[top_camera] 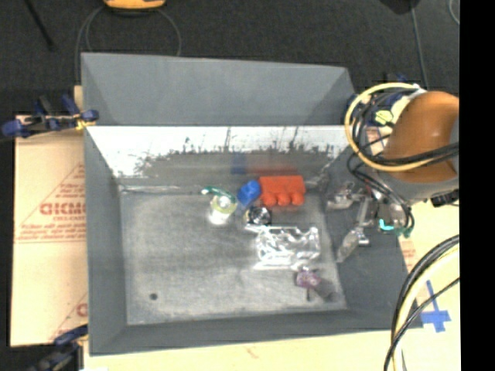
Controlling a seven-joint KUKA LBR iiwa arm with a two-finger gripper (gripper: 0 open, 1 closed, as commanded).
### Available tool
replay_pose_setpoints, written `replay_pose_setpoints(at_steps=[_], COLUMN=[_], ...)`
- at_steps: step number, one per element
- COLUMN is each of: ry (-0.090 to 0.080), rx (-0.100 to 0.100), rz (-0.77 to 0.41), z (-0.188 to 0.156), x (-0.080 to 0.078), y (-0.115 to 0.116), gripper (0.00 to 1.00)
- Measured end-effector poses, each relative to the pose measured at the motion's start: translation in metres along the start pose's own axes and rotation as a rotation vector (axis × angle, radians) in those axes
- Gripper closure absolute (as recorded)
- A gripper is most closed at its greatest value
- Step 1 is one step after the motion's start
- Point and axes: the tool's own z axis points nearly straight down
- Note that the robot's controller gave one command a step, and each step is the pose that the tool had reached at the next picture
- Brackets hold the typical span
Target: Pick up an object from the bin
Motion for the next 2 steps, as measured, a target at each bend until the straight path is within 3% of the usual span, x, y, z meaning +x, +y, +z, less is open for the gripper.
replay_pose_setpoints(at_steps=[1, 2], ry=[-0.013, -0.010], rx=[0.003, 0.001], rz=[-0.024, -0.015], z=[0.061, 0.042], x=[0.006, 0.013], y=[0.046, 0.046], gripper=[0.00, 0.00])
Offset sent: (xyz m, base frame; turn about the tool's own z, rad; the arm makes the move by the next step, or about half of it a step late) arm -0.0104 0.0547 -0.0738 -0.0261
